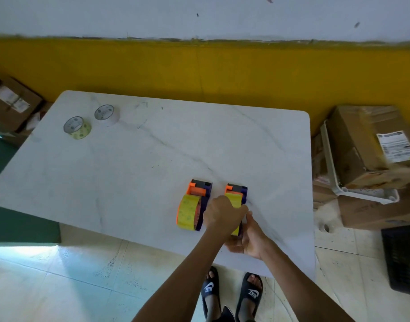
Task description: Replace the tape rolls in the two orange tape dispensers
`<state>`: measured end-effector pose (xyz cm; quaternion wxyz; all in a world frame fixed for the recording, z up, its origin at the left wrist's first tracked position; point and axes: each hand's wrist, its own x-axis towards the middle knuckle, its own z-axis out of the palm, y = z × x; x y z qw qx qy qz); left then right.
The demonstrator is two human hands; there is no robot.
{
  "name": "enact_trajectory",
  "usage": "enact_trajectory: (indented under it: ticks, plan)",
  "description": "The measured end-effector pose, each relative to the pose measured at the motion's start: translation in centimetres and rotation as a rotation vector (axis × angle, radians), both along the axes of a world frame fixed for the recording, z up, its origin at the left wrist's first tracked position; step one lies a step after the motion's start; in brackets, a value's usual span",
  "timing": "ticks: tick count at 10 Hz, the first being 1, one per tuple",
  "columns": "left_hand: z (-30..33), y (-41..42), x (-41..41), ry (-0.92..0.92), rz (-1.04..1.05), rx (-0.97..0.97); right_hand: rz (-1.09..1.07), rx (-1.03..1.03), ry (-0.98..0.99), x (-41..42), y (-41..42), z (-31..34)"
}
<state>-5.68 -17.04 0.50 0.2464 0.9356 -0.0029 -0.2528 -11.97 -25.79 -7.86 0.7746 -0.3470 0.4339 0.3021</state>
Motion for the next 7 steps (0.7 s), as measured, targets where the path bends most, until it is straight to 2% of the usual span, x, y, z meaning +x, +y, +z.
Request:
enact_trajectory:
  ticks: [2, 3, 5, 6, 7]
  plan:
    - [-0.8, 0.6, 0.5, 0.064, -0.067, 0.032, 0.320, -0.126, 0.056, -1.3, 0.2, 0.3]
    - [-0.7, 0.4, 0.7, 0.085, -0.083, 0.044, 0.391, -0.207, 0.068, -1.2, 0.3, 0.7]
    - [0.1, 0.6, 0.4, 0.109, -0.107, 0.037, 0.403, -0.435, 0.031, -0.4, -1.6, 2.5]
    - [1.4, 0.8, 0.5, 0.160, -0.179, 0.109, 0.357, -0.621, 0.012, 0.6, -3.8, 4.4]
    - [4.3, 1.0, 1.0, 0.191, -0.166, 0.073, 0.344, -0.607, -0.100, 1.8, -6.0, 7.2]
